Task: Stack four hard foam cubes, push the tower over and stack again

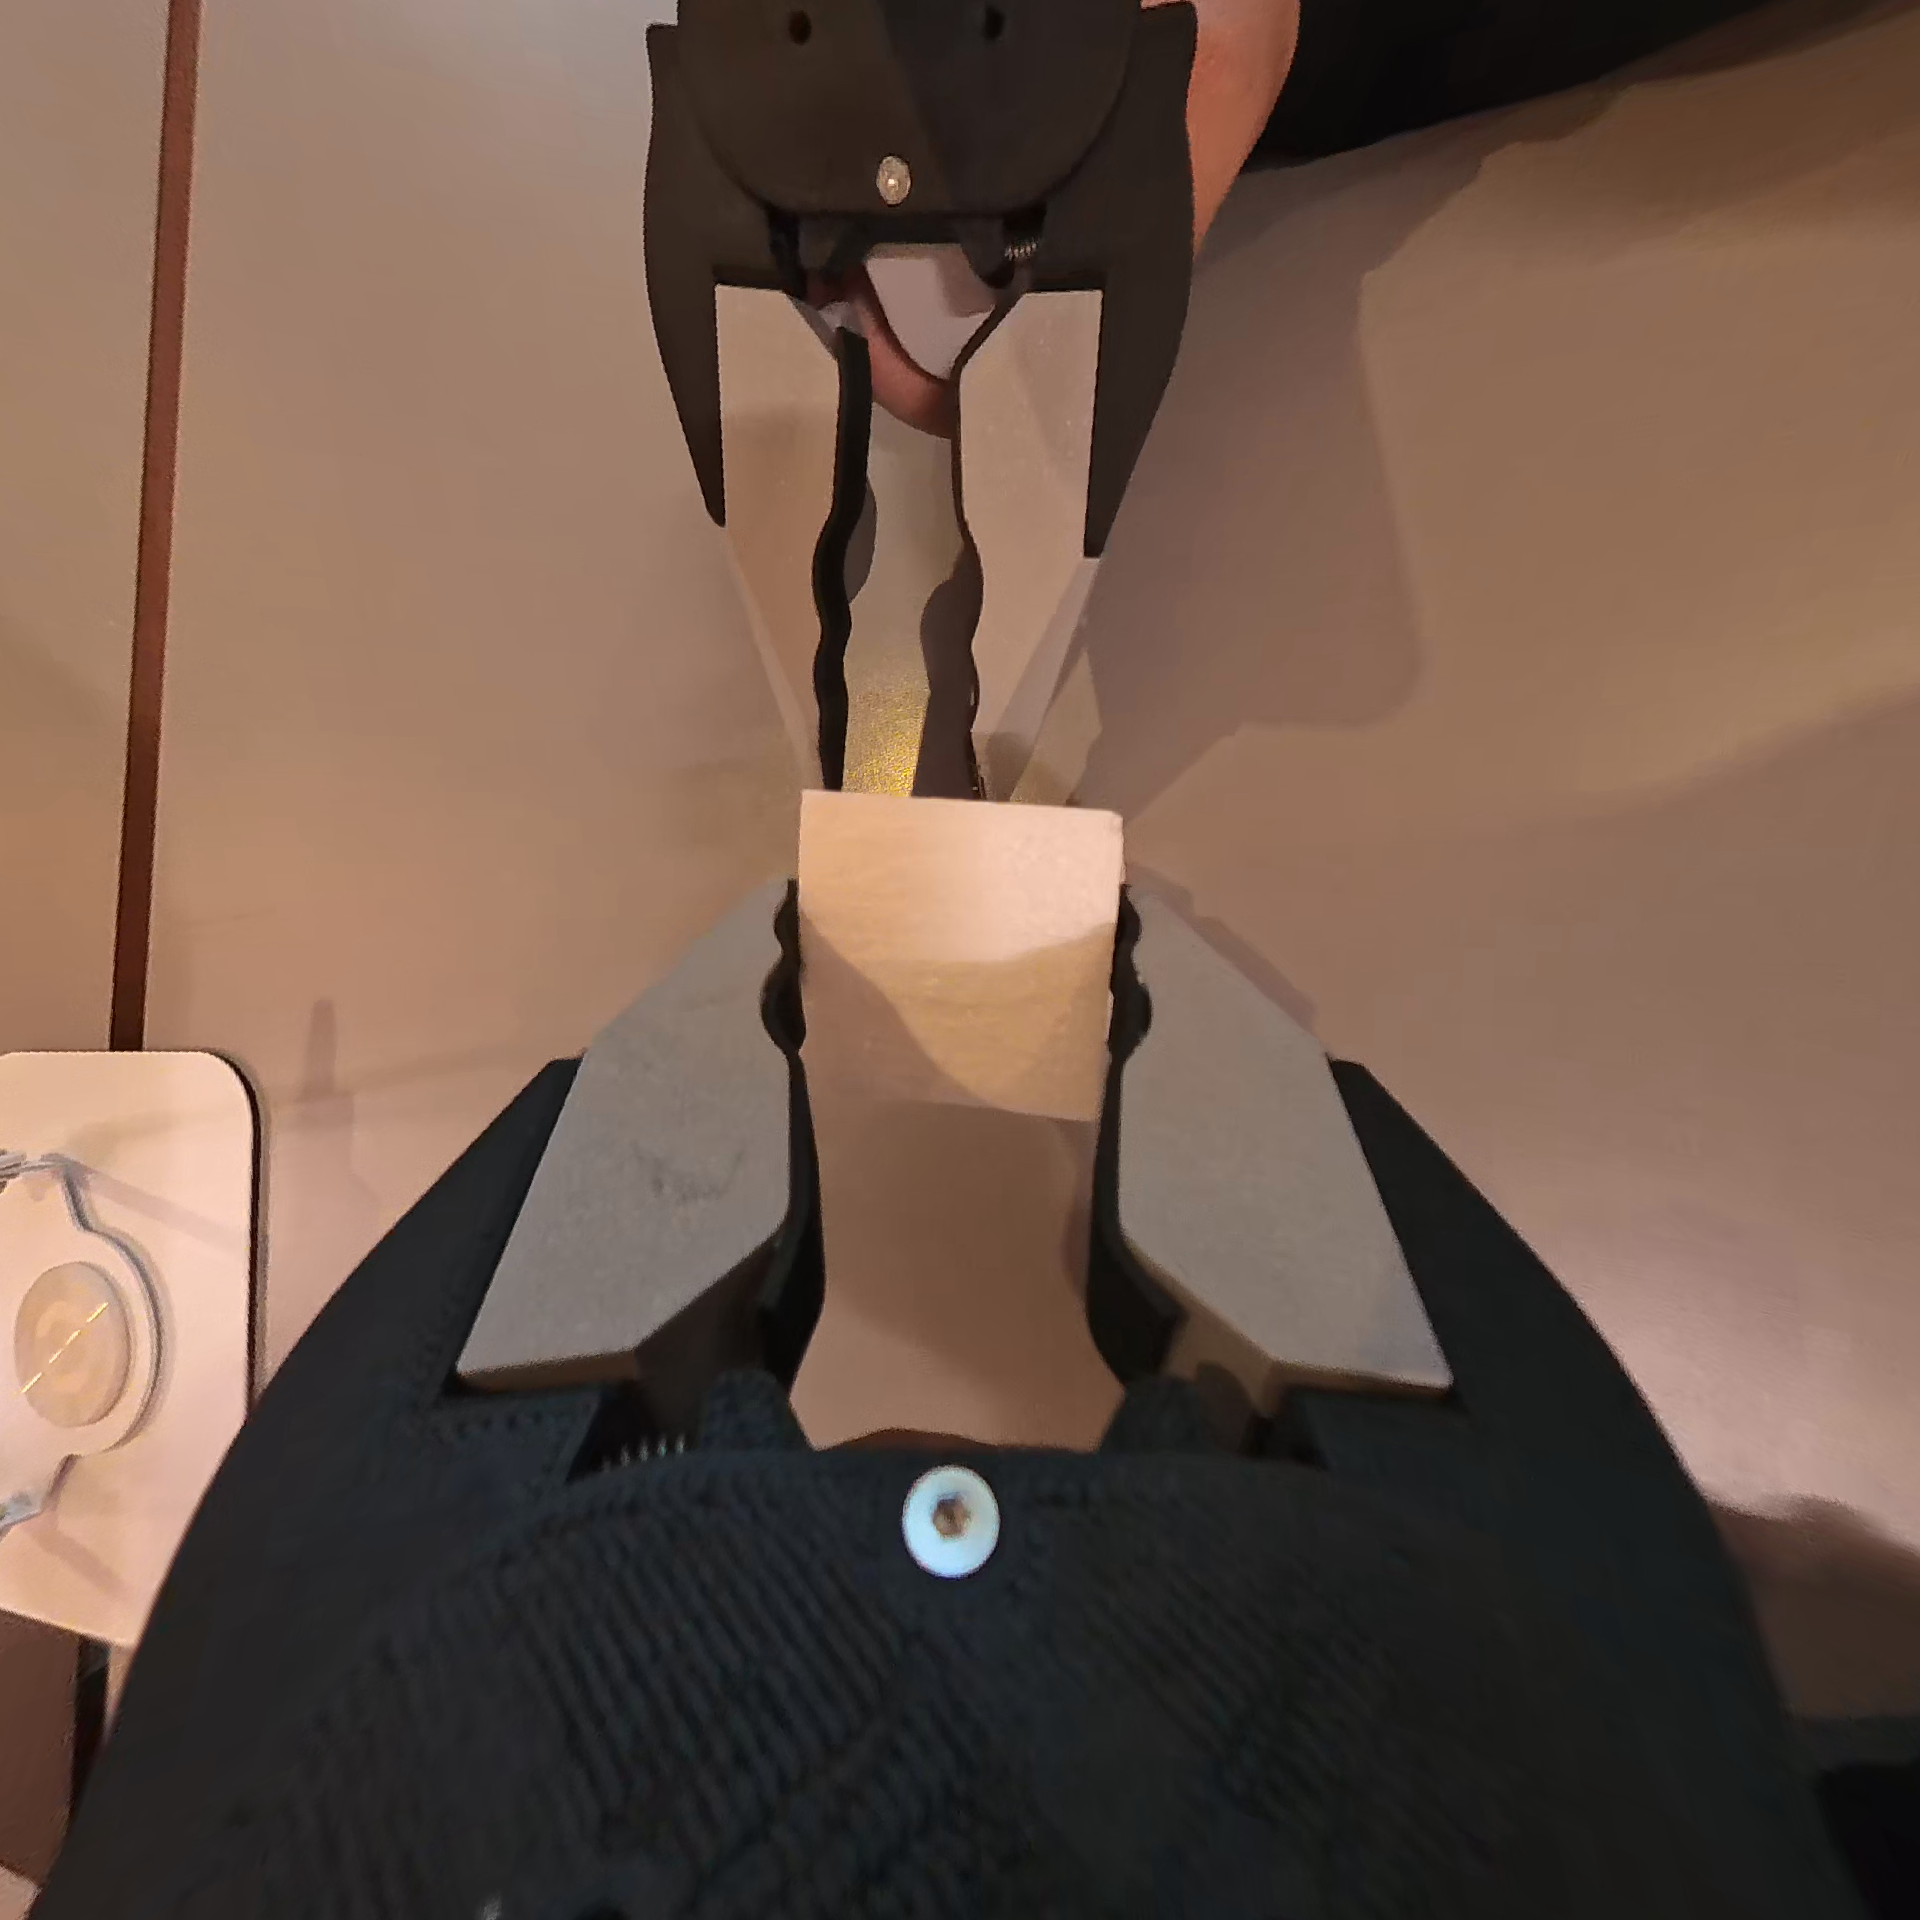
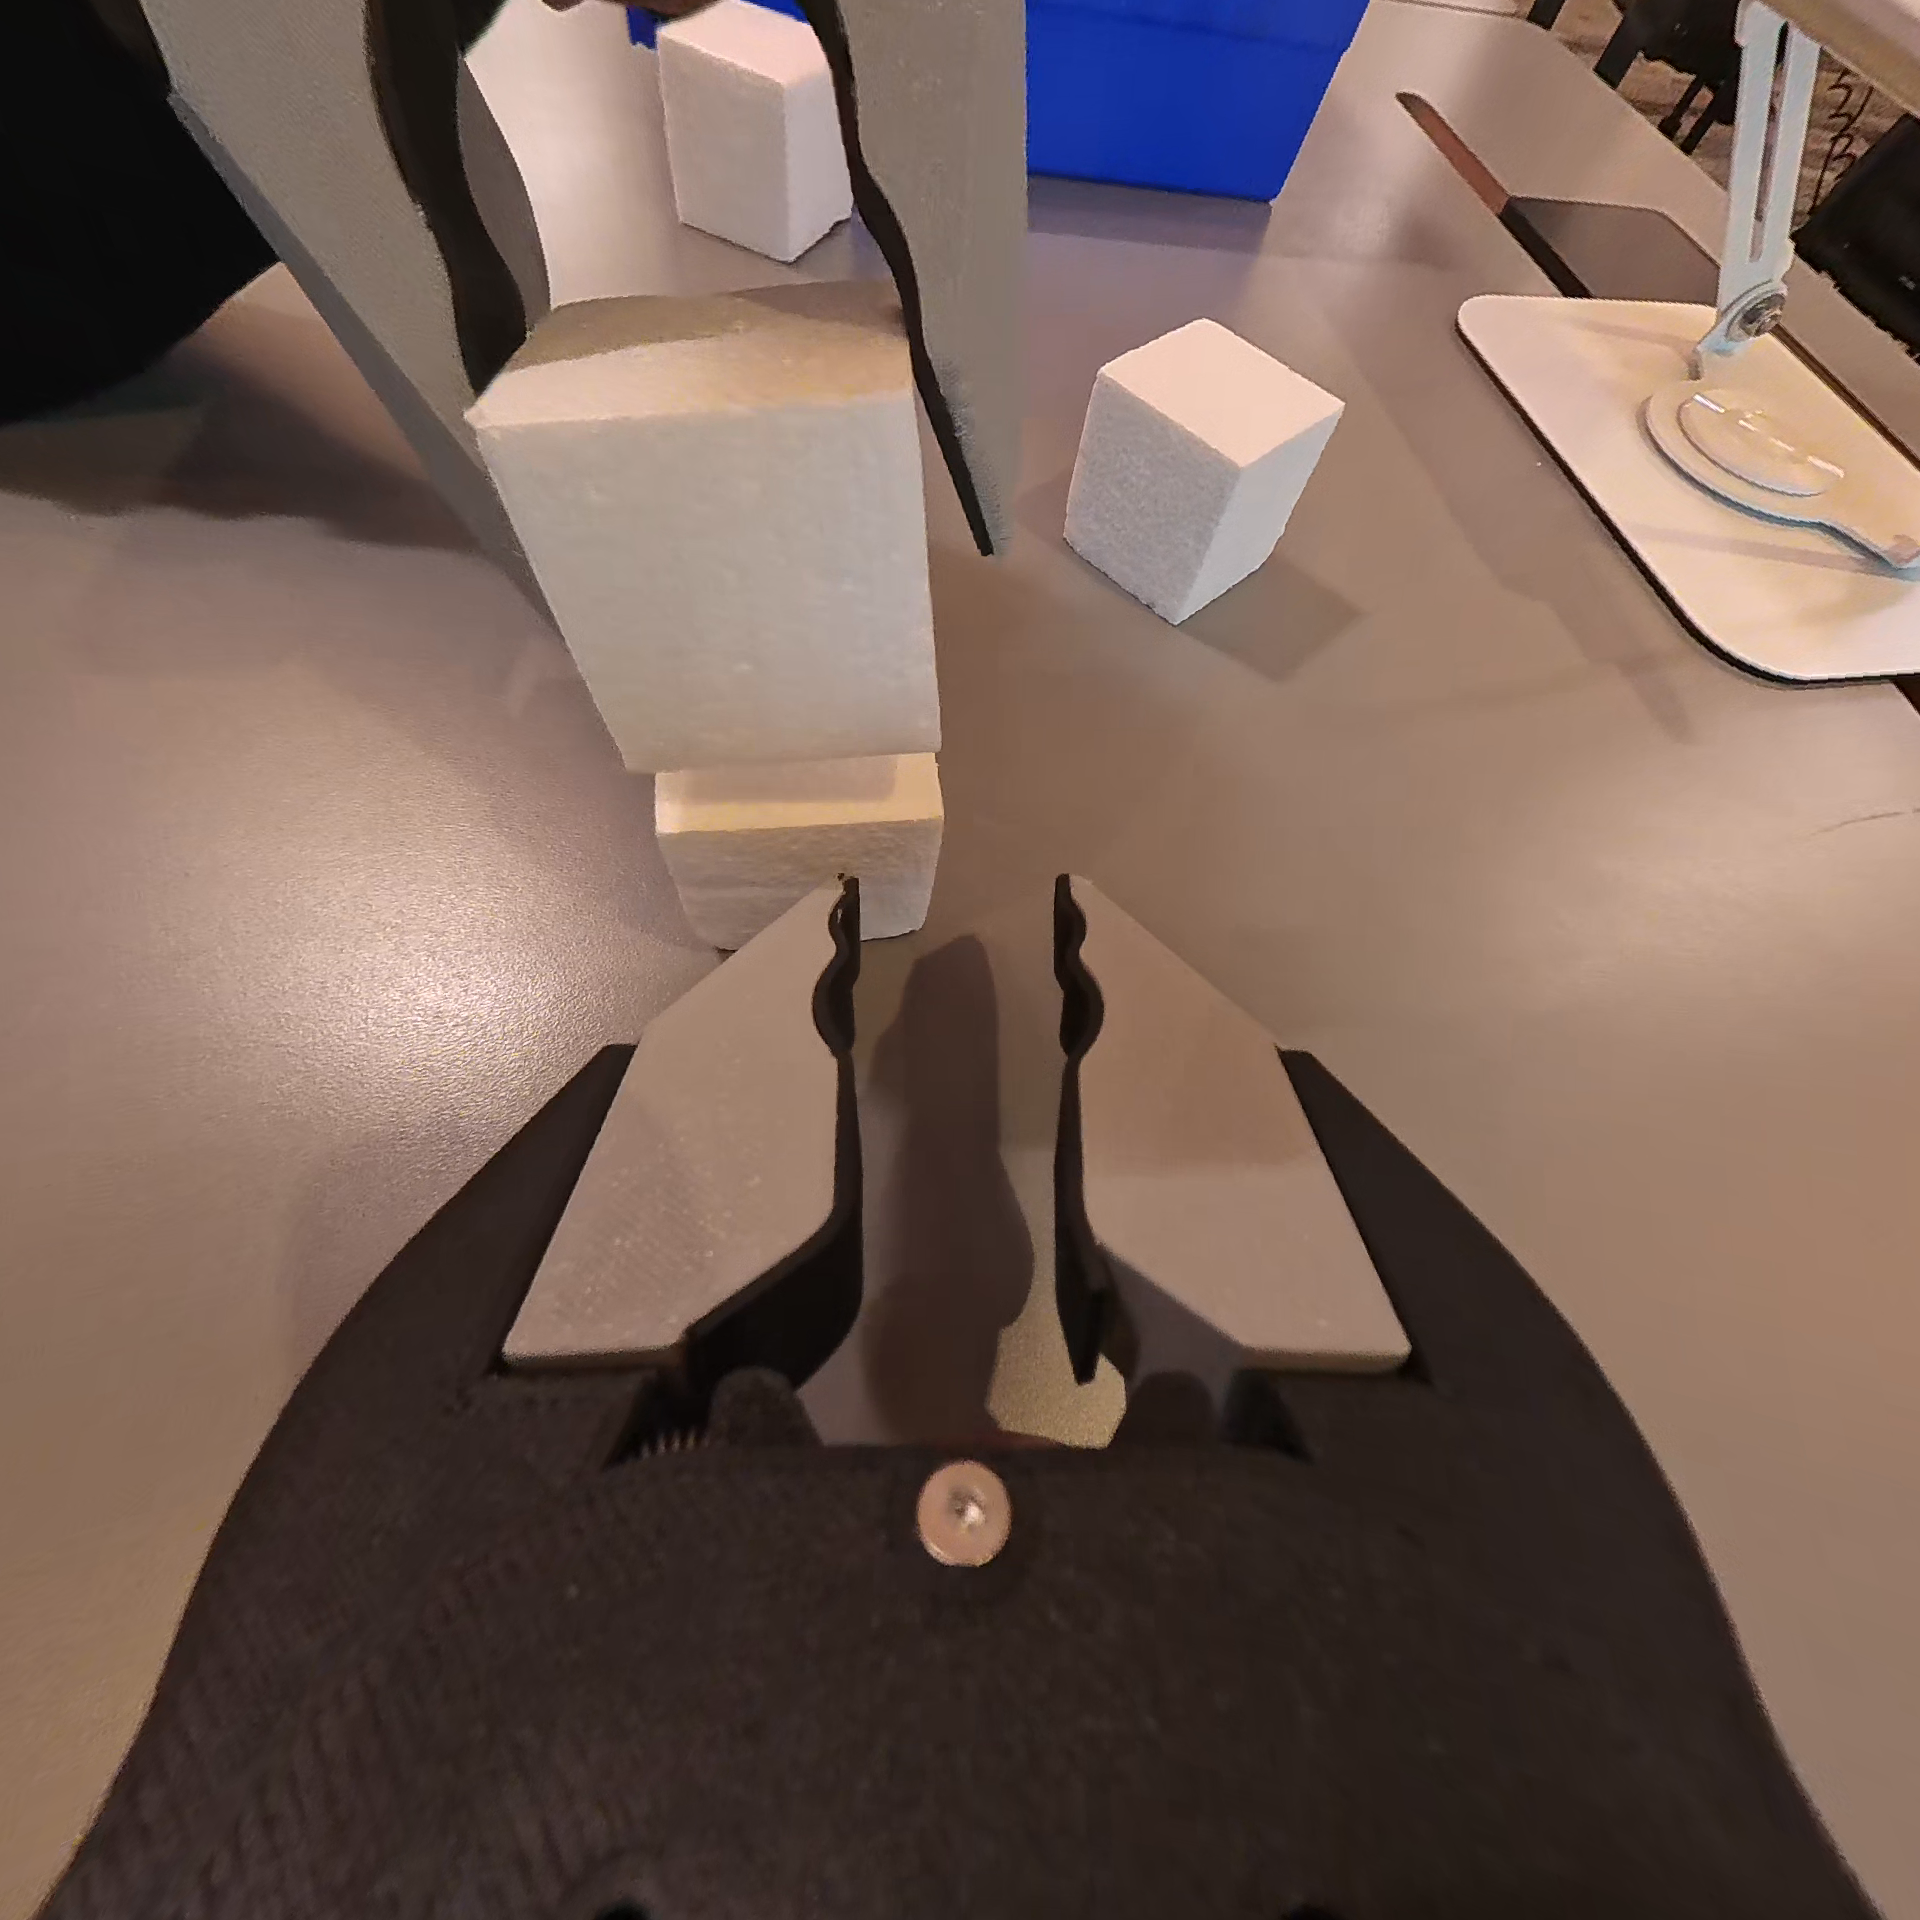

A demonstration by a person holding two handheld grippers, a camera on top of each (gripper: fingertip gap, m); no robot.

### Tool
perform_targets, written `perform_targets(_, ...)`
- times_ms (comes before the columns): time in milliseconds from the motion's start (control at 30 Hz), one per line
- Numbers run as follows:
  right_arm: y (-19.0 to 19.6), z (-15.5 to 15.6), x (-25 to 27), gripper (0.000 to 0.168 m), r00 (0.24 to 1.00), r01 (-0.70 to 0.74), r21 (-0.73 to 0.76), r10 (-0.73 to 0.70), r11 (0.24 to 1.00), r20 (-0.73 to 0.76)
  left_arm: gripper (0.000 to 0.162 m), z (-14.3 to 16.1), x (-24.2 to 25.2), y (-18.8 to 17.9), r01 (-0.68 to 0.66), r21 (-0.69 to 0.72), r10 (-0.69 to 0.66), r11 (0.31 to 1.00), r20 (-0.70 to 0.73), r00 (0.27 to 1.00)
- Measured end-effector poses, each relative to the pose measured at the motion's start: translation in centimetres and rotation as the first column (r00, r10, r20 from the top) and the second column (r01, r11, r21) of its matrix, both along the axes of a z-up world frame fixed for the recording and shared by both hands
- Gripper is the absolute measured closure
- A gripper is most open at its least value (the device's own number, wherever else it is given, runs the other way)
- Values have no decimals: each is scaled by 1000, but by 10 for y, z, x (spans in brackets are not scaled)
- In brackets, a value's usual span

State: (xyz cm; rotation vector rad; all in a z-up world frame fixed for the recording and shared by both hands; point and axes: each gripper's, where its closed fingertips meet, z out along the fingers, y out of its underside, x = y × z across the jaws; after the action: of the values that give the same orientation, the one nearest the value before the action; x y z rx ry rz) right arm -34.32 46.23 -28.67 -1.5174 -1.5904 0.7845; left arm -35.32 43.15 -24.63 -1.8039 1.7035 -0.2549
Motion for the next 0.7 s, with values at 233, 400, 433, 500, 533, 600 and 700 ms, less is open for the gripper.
perform_targets(233,0,0,0,133,1000,-2,-4,2,1000,-1,105,-4,2,-1,-5,-3,5,1000,-26,1000)
perform_targets(400,-1,0,0,133,1000,-4,-3,4,1000,-2,105,-5,5,0,-16,-5,16,1000,-16,1000)
perform_targets(433,-1,0,0,133,1000,-4,-3,3,1000,-1,105,-5,5,0,-17,-8,17,1000,-14,1000)
perform_targets(500,-1,0,0,133,1000,-4,-1,4,1000,-2,105,-5,5,1,-24,-7,24,1000,-10,1000)
perform_targets(533,-1,0,0,133,1000,-4,0,4,1000,-1,105,-5,5,2,-26,-8,26,1000,-8,1000)
perform_targets(600,-2,0,0,133,1000,-5,2,5,1000,1,105,-5,6,2,-30,-13,30,999,-4,1000)
perform_targets(700,-2,-1,0,133,1000,-7,1,7,1000,3,105,-5,6,2,-34,-22,34,999,1,999)
